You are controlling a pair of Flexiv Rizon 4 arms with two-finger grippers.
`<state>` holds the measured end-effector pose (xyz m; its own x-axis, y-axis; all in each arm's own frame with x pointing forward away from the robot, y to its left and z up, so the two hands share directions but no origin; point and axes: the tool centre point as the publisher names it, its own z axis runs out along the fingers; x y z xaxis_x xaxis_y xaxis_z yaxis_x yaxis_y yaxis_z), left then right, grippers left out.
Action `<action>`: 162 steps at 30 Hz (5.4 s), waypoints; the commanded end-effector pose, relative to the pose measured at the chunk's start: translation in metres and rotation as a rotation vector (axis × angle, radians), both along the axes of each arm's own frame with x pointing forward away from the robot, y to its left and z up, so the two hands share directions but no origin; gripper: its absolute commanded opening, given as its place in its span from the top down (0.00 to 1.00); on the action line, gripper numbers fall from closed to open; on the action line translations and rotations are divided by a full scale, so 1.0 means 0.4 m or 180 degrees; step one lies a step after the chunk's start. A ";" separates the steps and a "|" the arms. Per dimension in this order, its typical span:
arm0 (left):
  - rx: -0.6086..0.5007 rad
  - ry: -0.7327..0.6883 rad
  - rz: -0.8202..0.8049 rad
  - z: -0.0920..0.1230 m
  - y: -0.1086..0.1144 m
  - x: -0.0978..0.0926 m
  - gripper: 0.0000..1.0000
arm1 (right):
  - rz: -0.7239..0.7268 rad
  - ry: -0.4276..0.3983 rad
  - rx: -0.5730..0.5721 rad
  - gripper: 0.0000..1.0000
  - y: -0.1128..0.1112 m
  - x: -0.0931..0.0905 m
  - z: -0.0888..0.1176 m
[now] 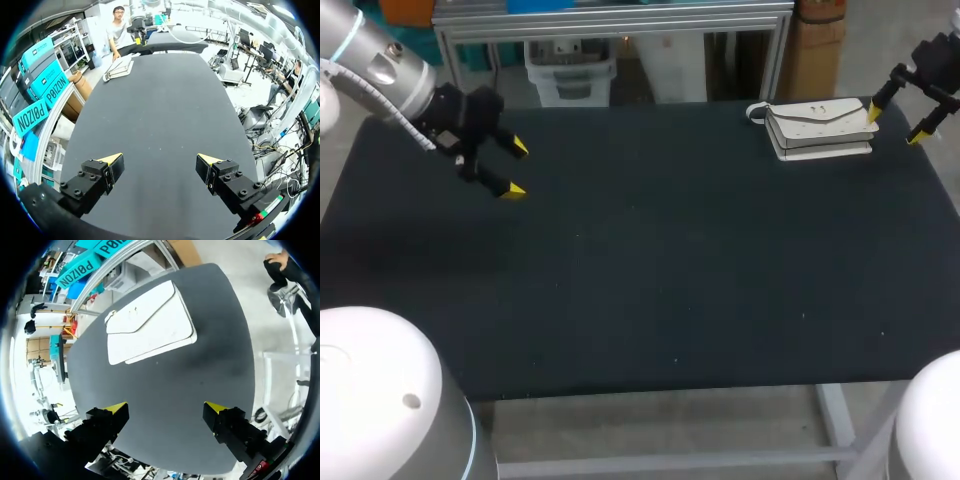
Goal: Pick up the bag, open it, inspect its contents, close it, and place it on the opposite side
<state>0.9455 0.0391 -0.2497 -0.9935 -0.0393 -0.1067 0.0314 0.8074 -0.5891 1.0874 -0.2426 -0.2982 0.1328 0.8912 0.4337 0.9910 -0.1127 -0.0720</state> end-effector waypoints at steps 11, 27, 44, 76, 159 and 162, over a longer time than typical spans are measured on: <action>0.0021 0.0083 -0.0197 -0.009 -0.010 0.028 0.00 | 0.0297 -0.0494 0.0004 0.00 -0.041 0.040 0.000; 0.0022 0.0055 -0.0146 -0.019 -0.020 0.035 0.00 | 0.0263 -0.0945 -0.0268 0.00 -0.077 0.086 -0.021; -0.0150 0.0129 -0.0162 -0.065 -0.034 0.045 0.00 | 0.0388 -0.1029 0.0049 0.00 -0.069 0.179 -0.103; -0.0150 0.0129 -0.0162 -0.065 -0.034 0.045 0.00 | 0.0295 -0.0857 0.0443 0.52 -0.009 0.317 -0.180; -0.0150 0.0129 -0.0162 -0.065 -0.034 0.045 0.00 | 0.0372 -0.0026 0.1166 0.69 0.125 0.043 -0.199; -0.0150 0.0129 -0.0162 -0.065 -0.034 0.045 0.00 | 0.0371 -0.0001 0.1197 0.74 0.128 0.050 -0.202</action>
